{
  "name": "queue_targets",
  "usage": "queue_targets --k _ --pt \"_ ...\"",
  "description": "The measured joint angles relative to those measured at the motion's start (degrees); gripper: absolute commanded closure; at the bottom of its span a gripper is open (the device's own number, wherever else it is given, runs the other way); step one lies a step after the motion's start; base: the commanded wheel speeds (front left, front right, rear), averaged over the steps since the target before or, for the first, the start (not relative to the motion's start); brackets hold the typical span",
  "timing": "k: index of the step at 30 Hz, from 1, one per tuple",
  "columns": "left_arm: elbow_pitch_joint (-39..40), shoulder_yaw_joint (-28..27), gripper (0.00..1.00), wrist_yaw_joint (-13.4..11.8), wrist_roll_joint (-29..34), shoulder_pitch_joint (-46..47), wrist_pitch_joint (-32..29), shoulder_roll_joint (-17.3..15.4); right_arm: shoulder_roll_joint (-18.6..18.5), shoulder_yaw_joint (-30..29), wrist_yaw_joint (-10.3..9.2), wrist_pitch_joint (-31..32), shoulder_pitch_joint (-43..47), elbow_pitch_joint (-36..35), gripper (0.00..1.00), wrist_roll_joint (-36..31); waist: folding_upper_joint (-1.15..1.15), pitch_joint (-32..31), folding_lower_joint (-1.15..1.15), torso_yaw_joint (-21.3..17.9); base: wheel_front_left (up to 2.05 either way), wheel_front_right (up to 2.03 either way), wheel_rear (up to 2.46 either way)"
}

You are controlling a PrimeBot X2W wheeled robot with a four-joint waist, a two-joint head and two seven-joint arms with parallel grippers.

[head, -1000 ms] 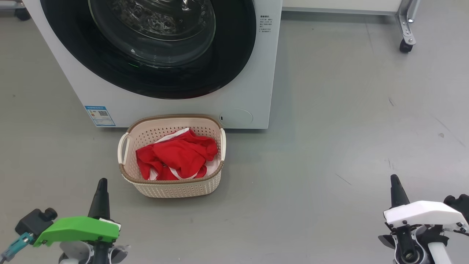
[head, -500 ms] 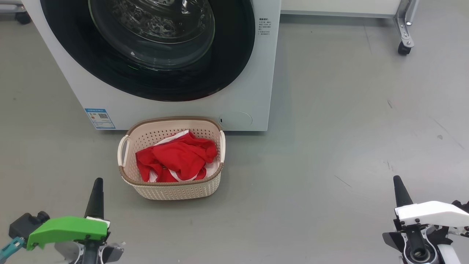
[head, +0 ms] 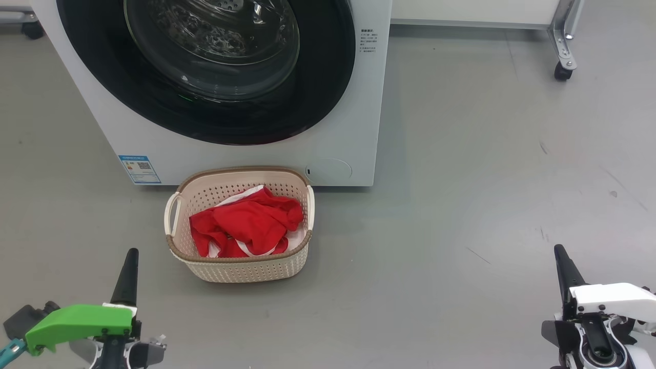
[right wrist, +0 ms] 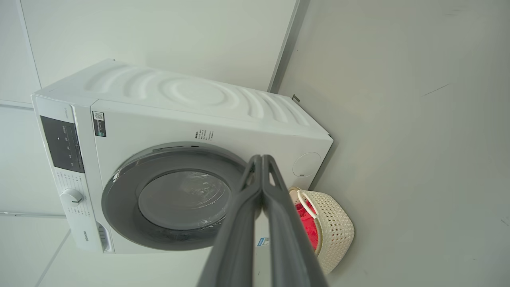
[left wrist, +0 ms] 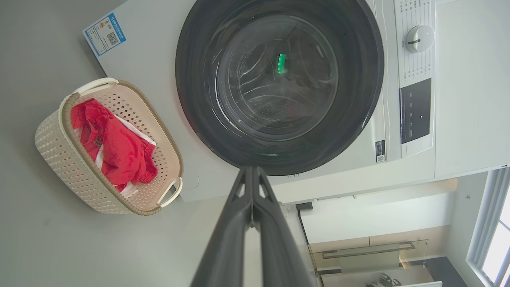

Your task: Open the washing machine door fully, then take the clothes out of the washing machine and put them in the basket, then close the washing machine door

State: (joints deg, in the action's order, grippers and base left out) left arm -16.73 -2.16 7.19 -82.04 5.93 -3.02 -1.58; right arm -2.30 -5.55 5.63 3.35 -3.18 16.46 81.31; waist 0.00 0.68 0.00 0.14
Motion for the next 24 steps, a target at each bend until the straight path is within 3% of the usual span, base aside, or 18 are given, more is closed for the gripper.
queue_targets --k 14,24 --pt "0.89 -1.71 1.00 0.00 -9.72 -0.38 -2.74 -0.16 0.03 -2.10 1.09 2.92 -0.26 -0.11 1.00 10.01 0.00 -0.52 0.00 -0.14 0.00 0.00 0.00" --pt "0.92 -1.78 1.00 0.00 -9.91 -0.42 -2.74 -0.21 0.03 -2.23 1.34 2.92 -0.28 -0.22 1.00 10.39 0.00 -0.52 0.00 -0.14 0.00 0.00 0.00"
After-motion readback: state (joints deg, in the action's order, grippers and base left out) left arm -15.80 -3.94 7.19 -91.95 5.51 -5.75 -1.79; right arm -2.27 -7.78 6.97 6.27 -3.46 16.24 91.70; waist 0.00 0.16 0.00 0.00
